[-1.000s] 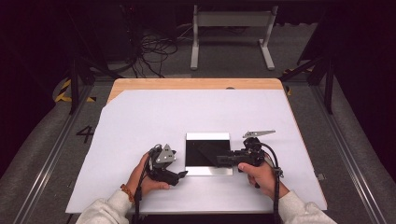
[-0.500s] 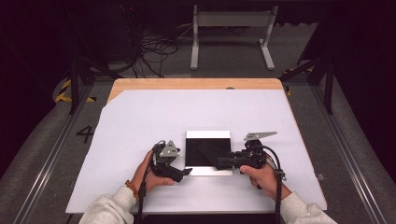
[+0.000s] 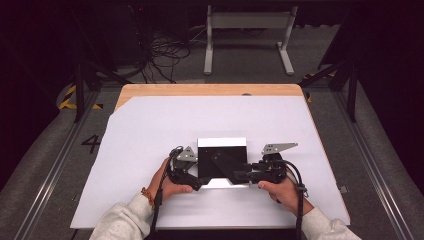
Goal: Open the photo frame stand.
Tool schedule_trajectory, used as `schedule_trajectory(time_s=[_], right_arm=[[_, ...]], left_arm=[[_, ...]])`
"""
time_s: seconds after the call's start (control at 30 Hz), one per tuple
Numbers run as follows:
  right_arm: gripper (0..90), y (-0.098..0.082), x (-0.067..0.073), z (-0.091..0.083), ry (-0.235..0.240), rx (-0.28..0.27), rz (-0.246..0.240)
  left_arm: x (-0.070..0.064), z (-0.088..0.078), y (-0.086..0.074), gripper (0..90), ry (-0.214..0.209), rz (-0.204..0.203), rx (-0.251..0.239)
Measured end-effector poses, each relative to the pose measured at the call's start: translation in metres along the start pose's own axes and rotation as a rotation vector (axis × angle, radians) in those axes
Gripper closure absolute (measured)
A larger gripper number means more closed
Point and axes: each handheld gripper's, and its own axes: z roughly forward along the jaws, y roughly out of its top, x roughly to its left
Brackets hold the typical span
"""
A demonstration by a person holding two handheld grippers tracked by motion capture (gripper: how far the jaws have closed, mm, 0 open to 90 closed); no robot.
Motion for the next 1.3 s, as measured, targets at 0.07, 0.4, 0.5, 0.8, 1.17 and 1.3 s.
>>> schedule_trajectory(time_s=[0.07, 0.4, 0.5, 0.8, 1.17, 1.3], right_arm=[[57.0, 0.000, 0.001, 0.000, -0.001, 0.000, -0.007], [57.1, 0.000, 0.004, -0.001, -0.003, -0.004, -0.038], [57.6, 0.001, 0.004, -0.002, 0.000, -0.004, -0.048], [61.3, 0.002, 0.008, -0.004, -0.017, -0.013, -0.096], [66.1, 0.004, 0.010, -0.005, -0.043, -0.017, -0.129], [67.9, 0.004, 0.010, -0.005, -0.049, -0.013, -0.128]], left_arm=[[0.000, 0.000, 0.001, 13.1, -0.004, 0.001, -0.002], [0.000, -0.003, 0.005, 22.2, 0.027, 0.007, -0.041], [0.003, -0.007, 0.005, 27.1, 0.019, 0.002, -0.056], [0.005, -0.018, 0.008, 40.1, 0.053, 0.026, -0.097], [0.008, -0.025, 0.014, 49.7, 0.092, 0.049, -0.145], [0.008, -0.028, 0.013, 53.4, 0.093, 0.054, -0.164]])
